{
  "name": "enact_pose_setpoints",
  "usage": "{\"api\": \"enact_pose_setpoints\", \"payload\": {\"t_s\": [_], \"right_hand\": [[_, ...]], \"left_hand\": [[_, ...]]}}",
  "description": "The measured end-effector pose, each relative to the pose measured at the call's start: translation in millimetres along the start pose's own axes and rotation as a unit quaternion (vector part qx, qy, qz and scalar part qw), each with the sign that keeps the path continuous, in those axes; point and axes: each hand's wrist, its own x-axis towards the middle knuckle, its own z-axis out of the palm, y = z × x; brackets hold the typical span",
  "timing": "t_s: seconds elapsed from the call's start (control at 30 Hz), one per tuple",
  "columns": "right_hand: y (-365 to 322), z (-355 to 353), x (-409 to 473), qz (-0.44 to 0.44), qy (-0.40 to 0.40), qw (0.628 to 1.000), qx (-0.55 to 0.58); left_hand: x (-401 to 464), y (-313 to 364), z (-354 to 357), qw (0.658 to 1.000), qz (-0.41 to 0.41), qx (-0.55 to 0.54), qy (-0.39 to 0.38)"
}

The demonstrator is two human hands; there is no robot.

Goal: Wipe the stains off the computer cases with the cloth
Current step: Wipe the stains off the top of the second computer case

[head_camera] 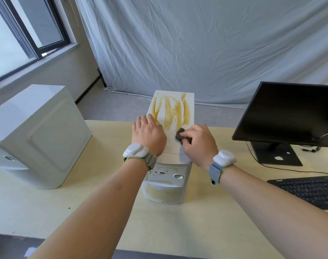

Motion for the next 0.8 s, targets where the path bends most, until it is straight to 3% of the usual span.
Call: {"api": "enact_pose_setpoints", "payload": {"t_s": [0.13, 0.2, 0.3, 0.47, 0.57, 0.7, 0.8], "right_hand": [[15, -5, 21, 0.015, -0.009, 1.0, 0.002], [18, -2, 39, 0.059, 0.014, 0.998, 0.01], [13, -2, 55, 0.097, -0.02, 0.995, -0.031], [3, -25, 30, -0.003, -0.104, 0.993, -0.063], [8, -45, 32, 0.033, -0.143, 0.989, 0.018], [27, -41, 85, 0.08, -0.004, 0.996, 0.047], [40, -19, 101, 0.064, -0.037, 0.997, -0.02]], "left_hand": [[0, 0, -4, 0.999, -0.026, 0.009, -0.031], [-2, 3, -7, 1.0, -0.011, -0.005, -0.029], [-4, 3, -13, 0.999, 0.016, -0.022, -0.03], [-7, 8, -14, 0.999, -0.002, -0.031, -0.021], [-9, 10, -15, 1.0, 0.002, -0.025, -0.015], [-8, 10, -14, 1.0, -0.002, -0.017, -0.013], [-7, 10, -14, 1.0, -0.003, -0.015, -0.01]]}}
